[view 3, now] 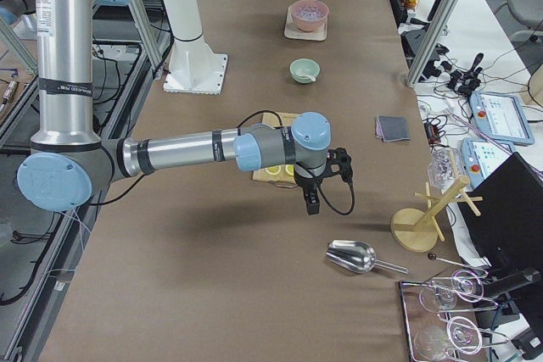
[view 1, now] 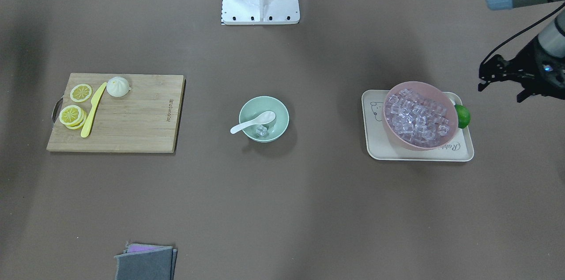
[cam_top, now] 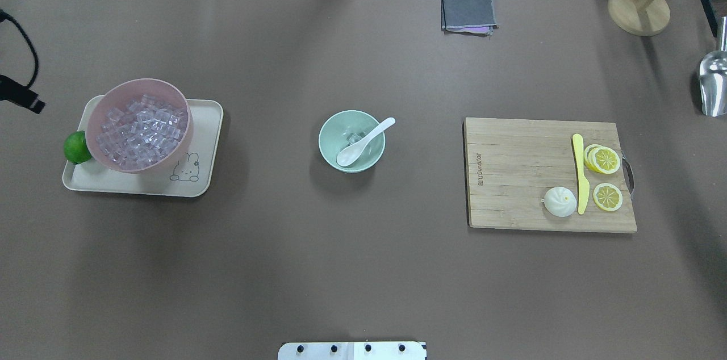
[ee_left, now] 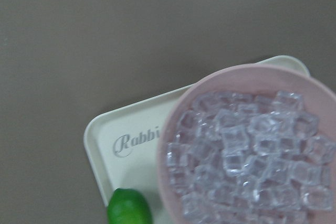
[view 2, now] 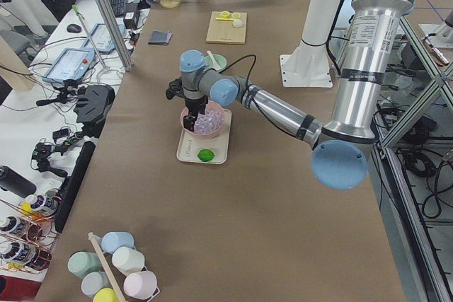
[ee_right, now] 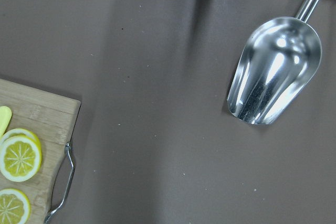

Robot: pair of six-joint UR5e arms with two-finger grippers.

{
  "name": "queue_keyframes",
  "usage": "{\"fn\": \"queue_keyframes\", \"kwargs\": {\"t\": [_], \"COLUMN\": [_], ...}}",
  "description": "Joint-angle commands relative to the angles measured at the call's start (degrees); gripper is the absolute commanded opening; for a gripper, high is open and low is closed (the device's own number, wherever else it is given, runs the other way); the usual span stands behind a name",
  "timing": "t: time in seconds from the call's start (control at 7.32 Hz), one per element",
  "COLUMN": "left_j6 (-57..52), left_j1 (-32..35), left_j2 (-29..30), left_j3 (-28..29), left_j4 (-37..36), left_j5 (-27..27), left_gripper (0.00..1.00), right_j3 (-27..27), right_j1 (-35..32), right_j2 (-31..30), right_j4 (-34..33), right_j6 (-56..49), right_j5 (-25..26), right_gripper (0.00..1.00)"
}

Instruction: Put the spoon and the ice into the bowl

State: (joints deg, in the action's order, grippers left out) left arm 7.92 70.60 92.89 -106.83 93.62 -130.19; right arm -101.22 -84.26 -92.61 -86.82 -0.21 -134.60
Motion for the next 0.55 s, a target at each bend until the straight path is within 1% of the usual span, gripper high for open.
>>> {"fn": "queue_keyframes", "kwargs": {"t": [0.0, 0.27, 0.41], "left_j6": [-14.44, -23.18, -23.21], "left_j1": [9.61, 14.73, 14.83], "left_j2": [-7.17, -9.73, -11.05], "left_j3": [0.57, 2.59, 2.42], "left_j4": [-0.62, -3.0, -3.0], "left_j5": [-1.9, -1.99, -1.91], "left_gripper": [0.98, 0.98, 0.98], "right_j3": [0.5, 0.94, 1.38], "right_j1": [-0.2, -1.95, -3.26], "right_j2": [0.32, -0.12, -0.38], "right_j4": [-0.02, -0.11, -0.8], "right_j6": [-1.01, -2.94, -5.21], "right_j5": [0.12, 0.21, 0.21], "right_gripper": [1.0, 1.0, 1.0]}}
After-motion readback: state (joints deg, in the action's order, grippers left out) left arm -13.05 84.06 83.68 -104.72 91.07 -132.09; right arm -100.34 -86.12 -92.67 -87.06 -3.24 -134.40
